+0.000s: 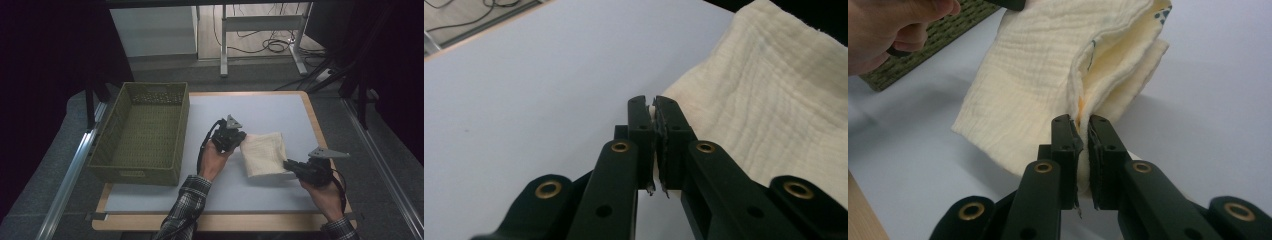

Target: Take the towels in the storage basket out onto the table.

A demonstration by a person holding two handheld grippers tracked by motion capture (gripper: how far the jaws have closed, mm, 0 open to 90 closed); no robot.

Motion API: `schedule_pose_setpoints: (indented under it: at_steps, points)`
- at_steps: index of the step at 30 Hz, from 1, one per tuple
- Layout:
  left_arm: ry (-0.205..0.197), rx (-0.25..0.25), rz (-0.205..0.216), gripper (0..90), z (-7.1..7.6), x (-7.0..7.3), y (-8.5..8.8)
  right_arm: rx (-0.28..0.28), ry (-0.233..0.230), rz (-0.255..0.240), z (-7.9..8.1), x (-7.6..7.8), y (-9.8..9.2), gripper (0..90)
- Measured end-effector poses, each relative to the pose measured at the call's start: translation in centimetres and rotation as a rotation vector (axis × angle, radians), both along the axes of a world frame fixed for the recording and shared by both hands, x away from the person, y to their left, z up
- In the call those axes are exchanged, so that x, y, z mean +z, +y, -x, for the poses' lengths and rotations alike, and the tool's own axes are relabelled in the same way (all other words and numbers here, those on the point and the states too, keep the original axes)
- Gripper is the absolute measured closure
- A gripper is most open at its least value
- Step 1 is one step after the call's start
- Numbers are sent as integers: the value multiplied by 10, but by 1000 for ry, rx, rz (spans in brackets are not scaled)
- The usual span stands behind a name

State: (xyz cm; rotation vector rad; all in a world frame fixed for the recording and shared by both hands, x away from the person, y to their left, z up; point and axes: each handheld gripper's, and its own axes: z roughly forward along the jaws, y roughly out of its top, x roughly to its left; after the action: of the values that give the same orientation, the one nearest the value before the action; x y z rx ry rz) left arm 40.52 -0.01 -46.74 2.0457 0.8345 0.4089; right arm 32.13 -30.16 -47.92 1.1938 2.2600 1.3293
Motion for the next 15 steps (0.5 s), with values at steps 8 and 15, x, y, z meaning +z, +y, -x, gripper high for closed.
schedule_pose_setpoints:
  at_steps: [8, 15]
  points:
    - [-31, 34, -25, 867, 2, 20, 18, 30, -15, -10, -6, 12, 18, 830]
    - [-40, 67, -56, 866, 2, 31, 32, 56, -27, -15, -12, 18, 36, 829]
